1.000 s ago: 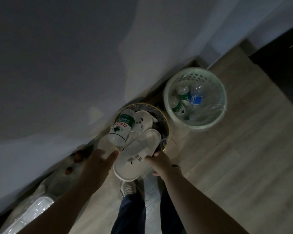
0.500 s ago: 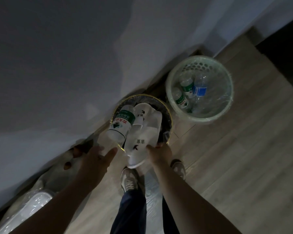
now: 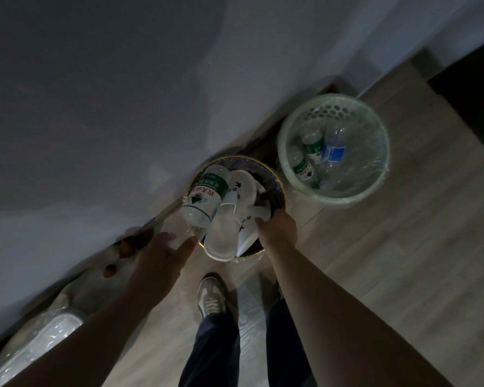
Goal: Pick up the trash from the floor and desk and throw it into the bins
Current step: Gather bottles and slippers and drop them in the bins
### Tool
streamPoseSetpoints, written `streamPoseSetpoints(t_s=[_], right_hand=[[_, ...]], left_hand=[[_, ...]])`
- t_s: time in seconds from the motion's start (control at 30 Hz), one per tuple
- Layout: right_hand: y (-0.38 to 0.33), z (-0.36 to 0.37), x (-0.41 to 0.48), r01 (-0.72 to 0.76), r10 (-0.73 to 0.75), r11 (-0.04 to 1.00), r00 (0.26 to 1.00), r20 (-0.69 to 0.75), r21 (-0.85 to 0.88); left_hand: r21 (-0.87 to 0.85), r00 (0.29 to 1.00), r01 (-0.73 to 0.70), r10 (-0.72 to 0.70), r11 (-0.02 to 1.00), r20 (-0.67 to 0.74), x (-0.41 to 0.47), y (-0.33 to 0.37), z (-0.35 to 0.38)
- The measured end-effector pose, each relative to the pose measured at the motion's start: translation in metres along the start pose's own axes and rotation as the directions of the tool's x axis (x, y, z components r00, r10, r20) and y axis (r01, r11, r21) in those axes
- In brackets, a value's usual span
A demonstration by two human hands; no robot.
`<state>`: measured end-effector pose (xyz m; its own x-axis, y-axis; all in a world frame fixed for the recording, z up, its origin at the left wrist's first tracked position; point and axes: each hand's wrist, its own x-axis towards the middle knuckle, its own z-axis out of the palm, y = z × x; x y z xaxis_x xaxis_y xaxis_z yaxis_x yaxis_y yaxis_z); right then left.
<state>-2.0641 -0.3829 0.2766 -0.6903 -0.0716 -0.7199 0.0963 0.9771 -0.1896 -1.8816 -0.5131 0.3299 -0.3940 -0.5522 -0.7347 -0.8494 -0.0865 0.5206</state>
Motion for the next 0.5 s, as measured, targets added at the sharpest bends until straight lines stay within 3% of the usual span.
streamPoseSetpoints(t_s=[0.23,0.4,0.5], right_hand=[[0.027,-0.018,-0.018,0.114,-0.113,0.991,0.994,-0.01,0.075],[0.062,-0.065,-0.024,0.091,-0.088,0.994,0.995,-0.043,0.054],[0.08,-0.097,-0.021,0.067,-0.062,0.994,0.996,-0.065,0.081]], left_hand=[[-0.029,0.999,0.02,-0.02,0.999,-0.03,-0.005,0.024,0.01],[0.11,0.999,-0.03,0.028,0.993,0.018,-0.009,0.069,0.028],[0.229,0.988,-0.143,0.125,0.963,0.089,-0.014,0.106,0.044]])
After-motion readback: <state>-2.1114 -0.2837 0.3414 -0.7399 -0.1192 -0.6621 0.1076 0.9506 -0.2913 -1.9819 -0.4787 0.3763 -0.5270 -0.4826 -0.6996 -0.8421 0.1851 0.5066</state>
